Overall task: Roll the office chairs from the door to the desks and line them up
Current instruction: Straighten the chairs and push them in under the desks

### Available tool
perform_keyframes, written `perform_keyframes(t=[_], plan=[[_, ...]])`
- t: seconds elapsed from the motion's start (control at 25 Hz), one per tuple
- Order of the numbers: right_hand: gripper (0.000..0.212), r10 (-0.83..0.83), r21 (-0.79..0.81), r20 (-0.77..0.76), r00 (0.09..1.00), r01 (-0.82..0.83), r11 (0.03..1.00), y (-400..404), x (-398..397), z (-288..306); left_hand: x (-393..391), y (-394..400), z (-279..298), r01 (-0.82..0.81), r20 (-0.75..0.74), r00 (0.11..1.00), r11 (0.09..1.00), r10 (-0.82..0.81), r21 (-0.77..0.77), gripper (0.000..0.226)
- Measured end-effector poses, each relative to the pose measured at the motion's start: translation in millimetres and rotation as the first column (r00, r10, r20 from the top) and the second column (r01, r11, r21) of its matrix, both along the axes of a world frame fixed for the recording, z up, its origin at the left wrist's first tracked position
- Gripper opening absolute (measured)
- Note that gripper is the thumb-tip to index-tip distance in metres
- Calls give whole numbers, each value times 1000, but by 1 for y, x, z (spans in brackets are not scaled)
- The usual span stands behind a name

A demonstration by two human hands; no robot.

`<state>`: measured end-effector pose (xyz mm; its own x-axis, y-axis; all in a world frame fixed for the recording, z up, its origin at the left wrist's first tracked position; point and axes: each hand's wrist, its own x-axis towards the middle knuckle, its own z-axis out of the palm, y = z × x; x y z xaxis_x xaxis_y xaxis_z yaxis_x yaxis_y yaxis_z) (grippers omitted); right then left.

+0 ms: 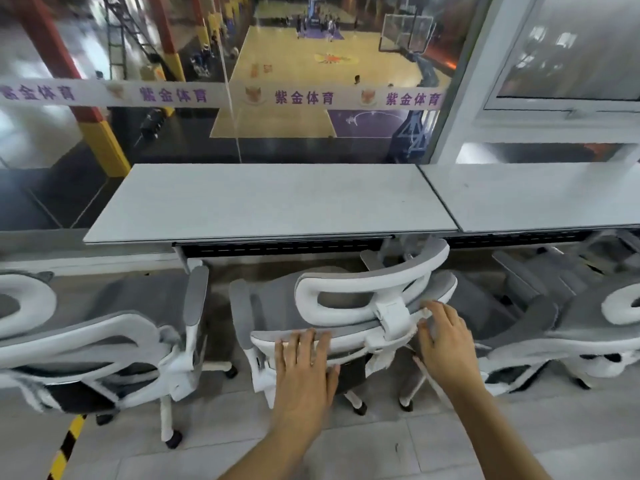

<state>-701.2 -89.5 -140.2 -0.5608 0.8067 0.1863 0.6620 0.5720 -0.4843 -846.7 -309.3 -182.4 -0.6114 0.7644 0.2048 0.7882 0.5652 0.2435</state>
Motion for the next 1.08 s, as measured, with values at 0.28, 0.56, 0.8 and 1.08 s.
perform_keyframes(t=[0.28,0.56,0.8,1.08], plan=[[58,145,2,90,985,-145,989,74,-20,-44,-2,22,1,-197,-44,979,980,197,3,39],[63,211,119,101,972,-222,968,45,-50,-44,-65,1,4,-200,12,980,974,200,102,39],[71,256,58,72,964,-260,964,10,-59,-44,-133,-27,11,-150,124,982,986,140,76,50],[65,245,-6,43,969,-245,970,7,-58,-41,-127,-27,10,-161,136,981,976,141,148,44]])
